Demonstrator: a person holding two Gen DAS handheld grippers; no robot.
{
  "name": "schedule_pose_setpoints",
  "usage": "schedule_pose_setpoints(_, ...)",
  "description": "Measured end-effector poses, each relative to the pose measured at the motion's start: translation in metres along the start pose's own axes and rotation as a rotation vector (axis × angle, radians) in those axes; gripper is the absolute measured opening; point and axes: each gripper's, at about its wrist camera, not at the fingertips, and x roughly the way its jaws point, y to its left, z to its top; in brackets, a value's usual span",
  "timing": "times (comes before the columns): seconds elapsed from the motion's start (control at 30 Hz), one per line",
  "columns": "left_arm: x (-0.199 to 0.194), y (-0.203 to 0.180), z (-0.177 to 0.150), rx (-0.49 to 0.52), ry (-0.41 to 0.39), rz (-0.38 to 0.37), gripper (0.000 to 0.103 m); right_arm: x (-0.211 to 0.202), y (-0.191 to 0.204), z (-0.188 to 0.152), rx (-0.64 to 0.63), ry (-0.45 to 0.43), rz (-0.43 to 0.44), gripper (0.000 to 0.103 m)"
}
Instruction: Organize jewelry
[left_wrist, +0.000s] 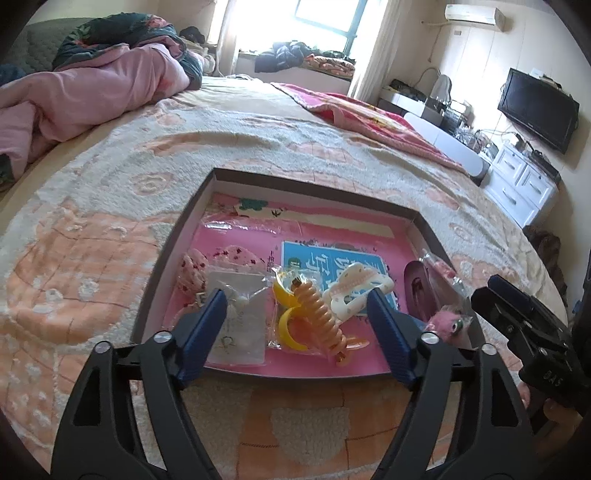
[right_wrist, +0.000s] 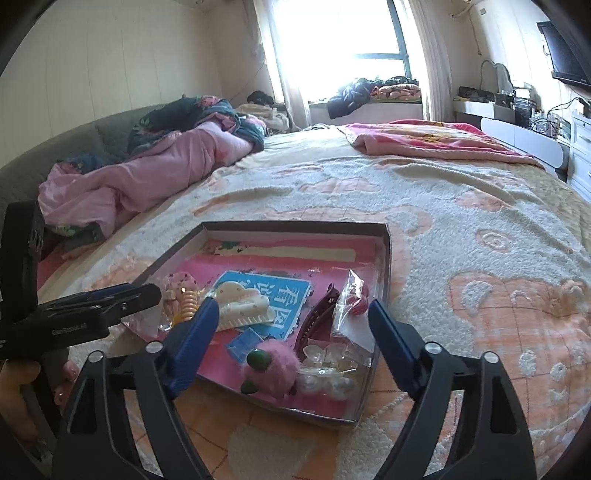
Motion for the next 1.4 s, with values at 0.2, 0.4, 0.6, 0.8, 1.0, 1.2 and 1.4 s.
schedule_pose_setpoints(0.2,-0.013,0.002,0.002,-0.011,-0.039,0.011,0.091,-0.012,-0.001,0.002,0.015,-0.038,0.001,0.094)
schedule_pose_setpoints(0.4,-0.026,0.002,0.002,-0.017,-0.09,0.006,0.091,-0.021,-0.001,0.0,0.023,-0.054,-0.005,0.096)
schedule_pose_setpoints(0.6,-0.042,-0.002,0.0,-0.007,-0.138,0.028,0.092,-0.031,0.005,-0.005,0.005,-0.066,-0.026,0.096)
schedule_pose_setpoints(0.8,-0.058,-0.006,-0.006,0.013,-0.17,0.057,0.092,-0.042,0.011,-0.008,-0.014,-0.083,-0.039,0.096)
schedule_pose_setpoints(1.0,-0.069,-0.011,-0.019,0.028,-0.169,0.067,0.092,-0.055,0.016,-0.013,-0.028,-0.108,-0.053,0.096)
schedule_pose_setpoints(1.2,-0.079,-0.017,-0.03,0.06,-0.183,0.087,0.092,-0.07,0.022,-0.019,-0.039,-0.138,-0.064,0.096)
schedule_pose_setpoints(1.4,-0.091,-0.02,-0.039,0.069,-0.216,0.098,0.092,-0.085,0.029,-0.031,-0.037,-0.169,-0.075,0.096)
